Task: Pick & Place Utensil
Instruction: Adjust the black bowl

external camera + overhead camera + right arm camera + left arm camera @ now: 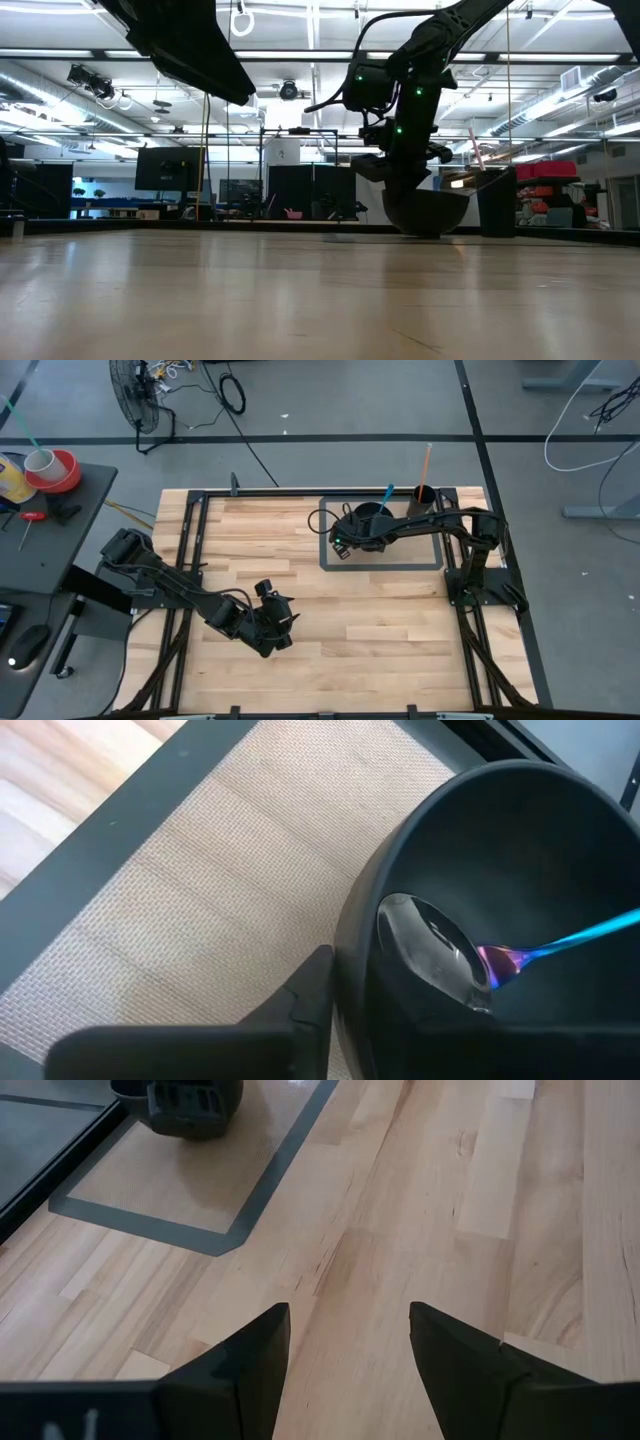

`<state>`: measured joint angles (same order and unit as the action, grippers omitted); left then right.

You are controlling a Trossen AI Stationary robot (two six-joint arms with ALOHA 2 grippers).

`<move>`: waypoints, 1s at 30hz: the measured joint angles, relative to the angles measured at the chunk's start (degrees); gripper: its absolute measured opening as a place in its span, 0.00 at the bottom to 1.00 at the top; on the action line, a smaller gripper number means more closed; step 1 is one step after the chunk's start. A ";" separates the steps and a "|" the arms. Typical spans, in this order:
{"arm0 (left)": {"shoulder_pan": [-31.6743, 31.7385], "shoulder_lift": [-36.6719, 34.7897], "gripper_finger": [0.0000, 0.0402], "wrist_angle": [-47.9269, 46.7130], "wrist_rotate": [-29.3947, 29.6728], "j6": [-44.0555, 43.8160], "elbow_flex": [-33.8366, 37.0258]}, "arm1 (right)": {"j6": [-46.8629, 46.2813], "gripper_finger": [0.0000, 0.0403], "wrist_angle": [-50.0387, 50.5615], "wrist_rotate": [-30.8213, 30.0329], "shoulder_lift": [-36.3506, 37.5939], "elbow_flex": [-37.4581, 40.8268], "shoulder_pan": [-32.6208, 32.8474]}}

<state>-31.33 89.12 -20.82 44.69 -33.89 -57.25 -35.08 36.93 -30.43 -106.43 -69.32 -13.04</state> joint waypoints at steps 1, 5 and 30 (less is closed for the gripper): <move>-0.02 0.00 0.53 -0.02 0.00 0.00 0.00 | 0.16 0.13 0.01 -0.01 0.00 0.02 0.00; -0.01 0.00 0.53 -0.02 0.00 -0.01 0.00 | 0.62 0.12 0.15 -0.01 0.00 0.02 0.00; -0.02 0.00 0.53 0.00 0.00 0.02 -0.02 | 5.08 0.11 0.30 4.09 0.00 0.02 -0.87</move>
<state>-31.35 89.12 -20.82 44.69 -33.87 -57.27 -30.00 37.23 -26.34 -106.43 -69.30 -13.91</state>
